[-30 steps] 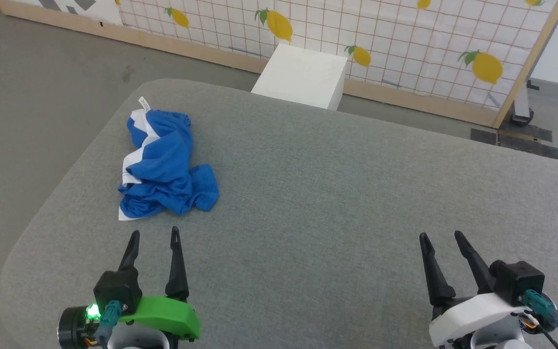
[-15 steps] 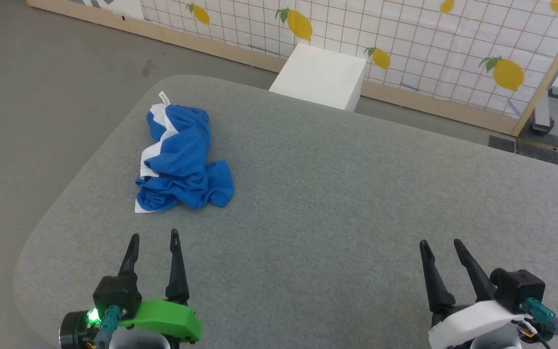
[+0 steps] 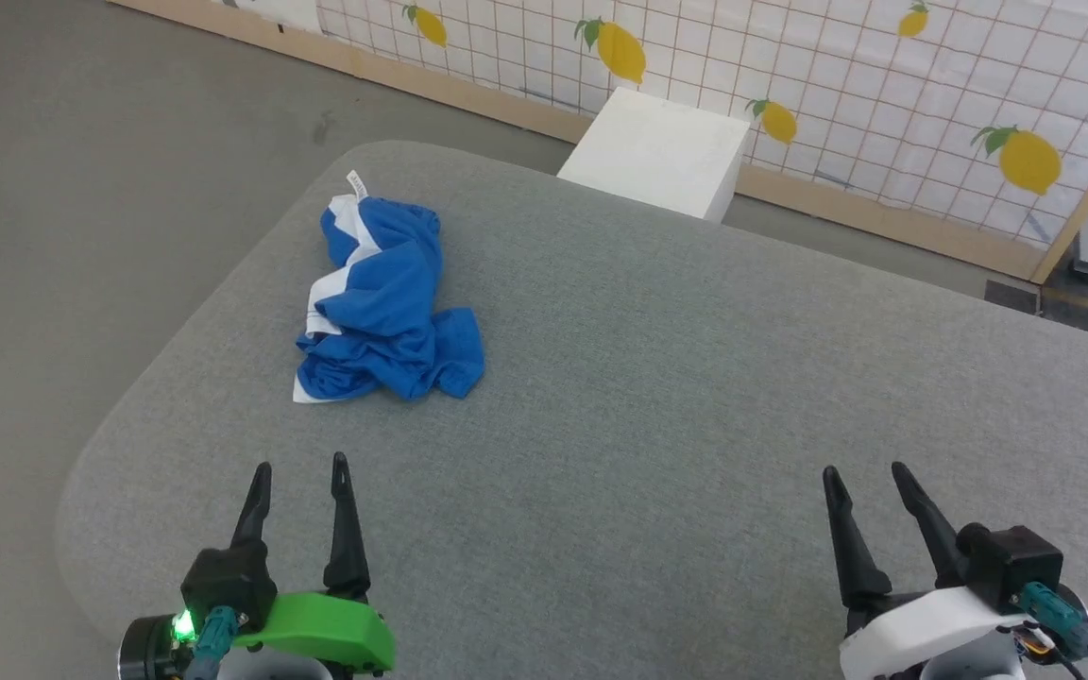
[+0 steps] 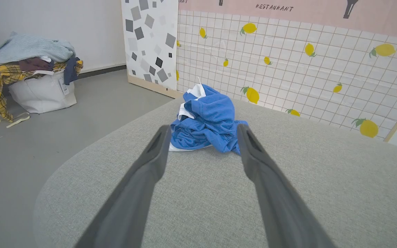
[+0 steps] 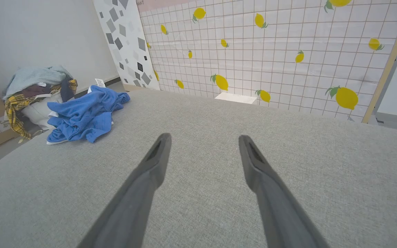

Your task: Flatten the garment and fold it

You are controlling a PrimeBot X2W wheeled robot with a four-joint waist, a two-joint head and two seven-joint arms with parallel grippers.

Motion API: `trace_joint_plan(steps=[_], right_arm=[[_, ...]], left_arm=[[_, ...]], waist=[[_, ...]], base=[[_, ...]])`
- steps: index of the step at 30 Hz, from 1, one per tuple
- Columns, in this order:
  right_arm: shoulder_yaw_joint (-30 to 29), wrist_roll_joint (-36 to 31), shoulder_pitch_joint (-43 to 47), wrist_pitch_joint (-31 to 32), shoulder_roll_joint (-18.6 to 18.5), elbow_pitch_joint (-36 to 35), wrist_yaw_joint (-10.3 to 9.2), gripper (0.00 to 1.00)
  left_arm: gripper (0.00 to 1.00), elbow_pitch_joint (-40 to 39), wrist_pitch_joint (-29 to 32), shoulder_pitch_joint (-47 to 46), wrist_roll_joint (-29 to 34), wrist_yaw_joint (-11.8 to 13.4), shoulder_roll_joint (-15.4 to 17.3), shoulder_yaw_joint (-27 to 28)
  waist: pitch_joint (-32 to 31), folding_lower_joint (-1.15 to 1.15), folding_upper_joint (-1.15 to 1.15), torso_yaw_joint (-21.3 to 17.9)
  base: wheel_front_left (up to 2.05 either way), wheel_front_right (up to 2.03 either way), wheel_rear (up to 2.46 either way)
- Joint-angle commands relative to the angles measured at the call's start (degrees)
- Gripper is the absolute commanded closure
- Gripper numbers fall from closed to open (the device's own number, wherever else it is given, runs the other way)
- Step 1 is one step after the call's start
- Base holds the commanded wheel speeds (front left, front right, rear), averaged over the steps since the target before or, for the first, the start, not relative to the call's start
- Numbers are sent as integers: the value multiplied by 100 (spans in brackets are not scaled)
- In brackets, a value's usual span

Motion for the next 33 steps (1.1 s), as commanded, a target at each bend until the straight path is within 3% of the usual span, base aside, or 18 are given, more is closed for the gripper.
trace_joint_plan(steps=[1, 14, 19, 26, 33], right_arm=[[-21, -20, 71, 1, 3, -54, -9, 0], [-72, 0, 109, 177, 3, -298, -9, 0], [-87, -40, 34, 265, 3, -401, -9, 0], [-170, -287, -246, 545, 3, -760, -9, 0], [-327, -495, -446, 769, 3, -1127, -9, 0]], left_arm=[[0, 30, -52, 91, -44, 44, -28, -20], [0, 81, -52, -14, 6, 6, -4, 78], [0, 326, 98, -640, -91, -225, 281, 168], [0, 1058, 1353, -2077, -837, -746, 611, 426], [0, 1829, 2567, -3187, -1427, -1052, 908, 560]], waist=[[1, 0, 0, 17], [32, 0, 0, -64], [194, 0, 0, -154], [907, 0, 0, -514], [1701, 0, 0, -831]], base=[[0, 0, 0], [0, 0, 0], [0, 0, 0], [0, 0, 0], [0, 0, 0]])
